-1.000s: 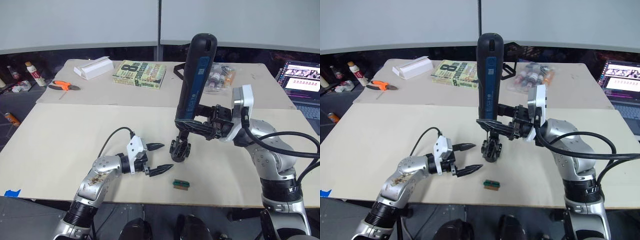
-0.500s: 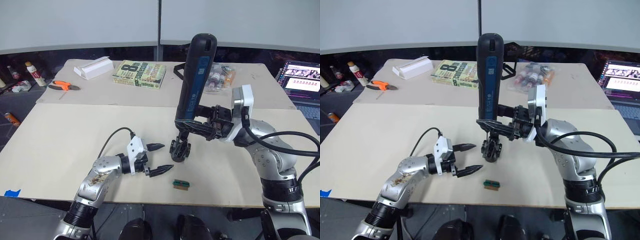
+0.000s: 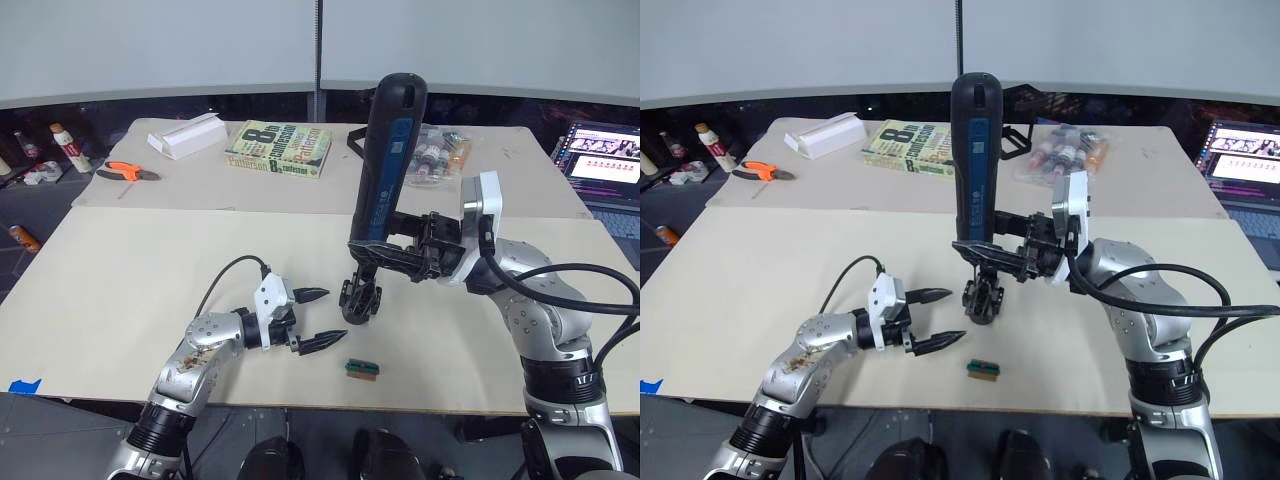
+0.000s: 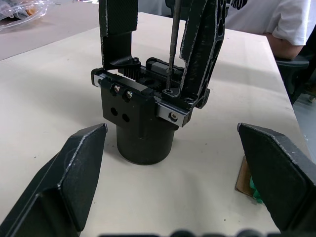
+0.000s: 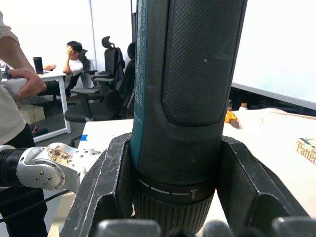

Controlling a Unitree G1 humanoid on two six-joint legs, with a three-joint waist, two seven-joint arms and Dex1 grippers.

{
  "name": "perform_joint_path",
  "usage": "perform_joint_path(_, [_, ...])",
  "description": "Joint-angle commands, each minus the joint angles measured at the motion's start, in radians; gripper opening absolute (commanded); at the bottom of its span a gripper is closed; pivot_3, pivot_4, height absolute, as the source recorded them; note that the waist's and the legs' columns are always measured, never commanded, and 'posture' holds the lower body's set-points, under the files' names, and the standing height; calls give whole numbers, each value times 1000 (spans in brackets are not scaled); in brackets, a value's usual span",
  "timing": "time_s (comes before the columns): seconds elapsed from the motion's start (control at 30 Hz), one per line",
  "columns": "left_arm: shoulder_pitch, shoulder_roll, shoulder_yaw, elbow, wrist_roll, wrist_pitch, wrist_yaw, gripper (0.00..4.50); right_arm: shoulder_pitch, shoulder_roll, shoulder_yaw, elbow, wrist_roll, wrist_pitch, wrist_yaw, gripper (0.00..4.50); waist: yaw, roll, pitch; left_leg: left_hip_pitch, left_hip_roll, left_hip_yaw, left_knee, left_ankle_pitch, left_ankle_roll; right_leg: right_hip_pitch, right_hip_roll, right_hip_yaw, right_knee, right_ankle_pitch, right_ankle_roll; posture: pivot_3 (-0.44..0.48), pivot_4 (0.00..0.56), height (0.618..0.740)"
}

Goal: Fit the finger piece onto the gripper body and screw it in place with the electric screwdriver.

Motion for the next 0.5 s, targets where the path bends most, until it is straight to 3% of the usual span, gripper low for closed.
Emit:
perform_joint_path(0.03, [5,-3,-2,-27,-1,-11,1,4500,-9,4,-11,-27,11,-21,2,1931,0,0,0,0,0,0,0,0,0,0,0,0,0,0,0,0,150,740])
perform_joint_path(0.5, [6,-2,-2,-30,-2,-11,5,4500,-10,9,-11,-29,27,-5,1,1931,-1,0,0,0,0,0,0,0,0,0,0,0,0,0,0,0,150,740])
